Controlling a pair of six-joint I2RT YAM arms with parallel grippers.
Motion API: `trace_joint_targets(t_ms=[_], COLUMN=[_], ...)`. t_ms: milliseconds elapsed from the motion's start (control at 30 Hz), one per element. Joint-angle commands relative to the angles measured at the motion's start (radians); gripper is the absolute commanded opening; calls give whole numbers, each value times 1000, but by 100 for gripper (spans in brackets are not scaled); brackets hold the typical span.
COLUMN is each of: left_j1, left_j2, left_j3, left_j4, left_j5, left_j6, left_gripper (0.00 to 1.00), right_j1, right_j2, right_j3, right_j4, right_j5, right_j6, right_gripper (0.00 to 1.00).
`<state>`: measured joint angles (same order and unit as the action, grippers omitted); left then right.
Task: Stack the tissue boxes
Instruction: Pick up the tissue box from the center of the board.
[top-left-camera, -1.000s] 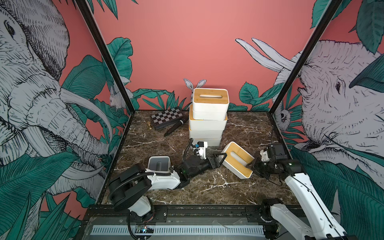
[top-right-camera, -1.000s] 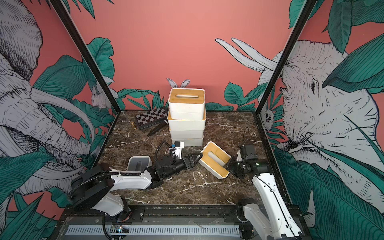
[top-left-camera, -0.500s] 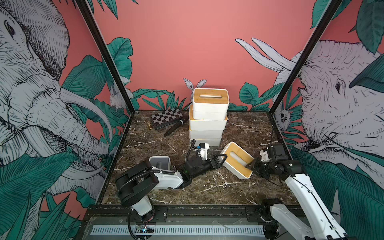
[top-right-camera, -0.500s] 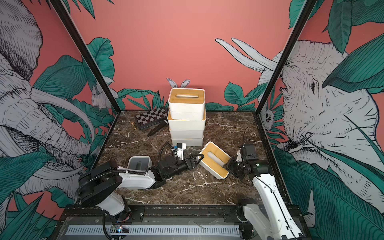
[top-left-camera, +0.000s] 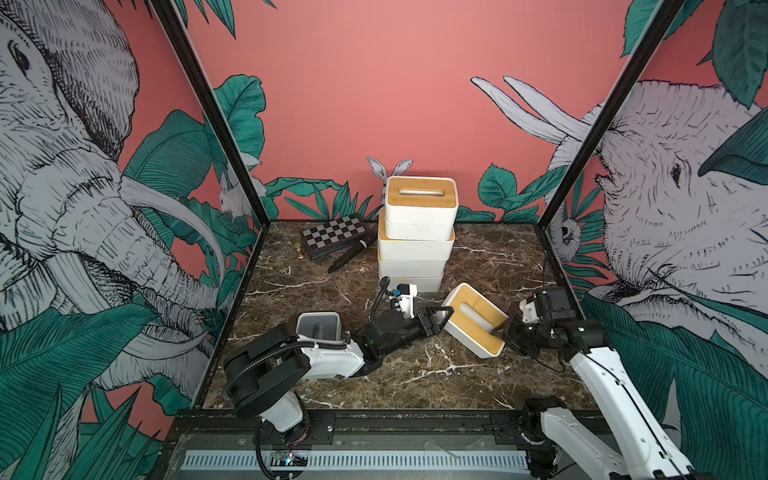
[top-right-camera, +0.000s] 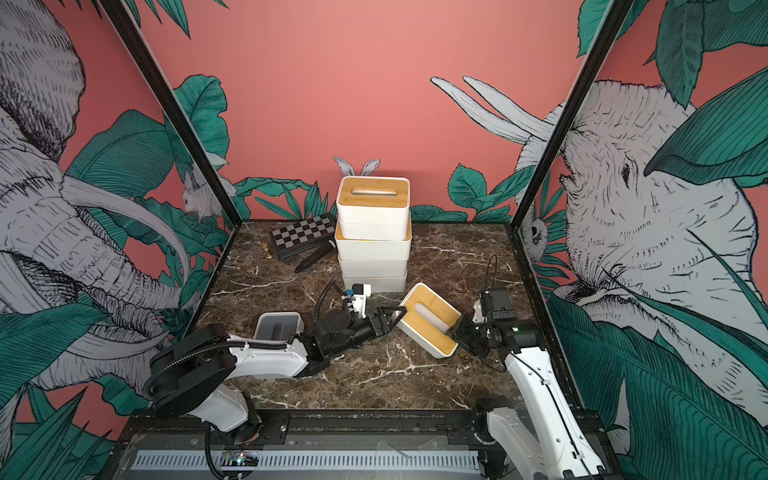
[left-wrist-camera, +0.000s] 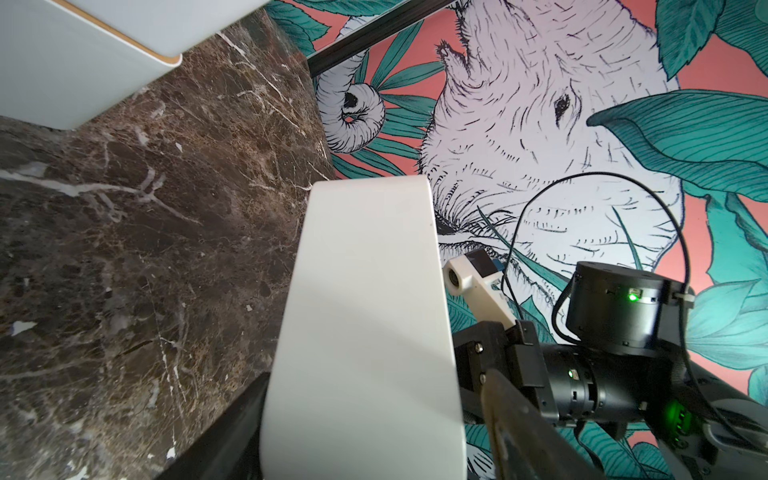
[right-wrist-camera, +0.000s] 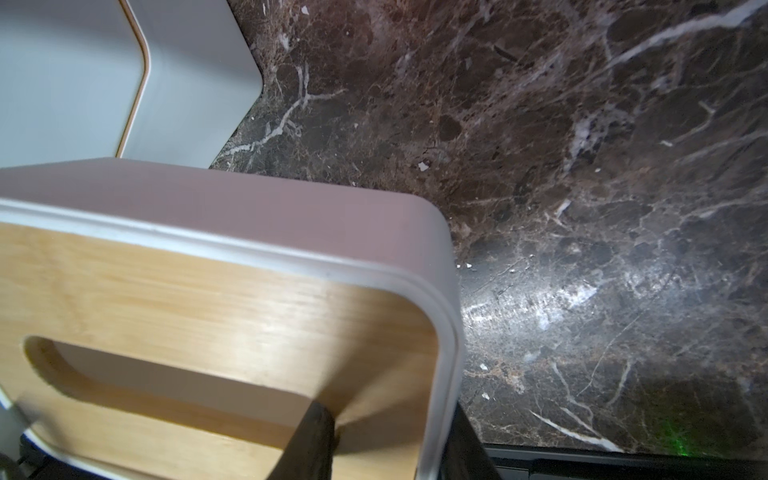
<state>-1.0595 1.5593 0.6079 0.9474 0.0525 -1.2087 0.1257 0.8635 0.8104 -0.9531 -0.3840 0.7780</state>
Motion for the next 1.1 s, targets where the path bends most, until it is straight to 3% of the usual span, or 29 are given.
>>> trace_joint_targets(t_ms=[0,733,1067], left_j1=[-3,-4,-14], left_j2=[-11,-41,-42], left_j3=[13,8,-20], left_j4=[19,-3,61], left_j5=[11,14,-65], left_j6=[-15,-20,-58], left_gripper=[77,56,47], right_j1=[5,6,5], right_j2=[-4,-15,-57], right_j3=[11,5,18], right_j4=[57,70,113], right_j5=[-32,-59,-92], right_j6=[1,10,12], right_gripper=[16,19,47])
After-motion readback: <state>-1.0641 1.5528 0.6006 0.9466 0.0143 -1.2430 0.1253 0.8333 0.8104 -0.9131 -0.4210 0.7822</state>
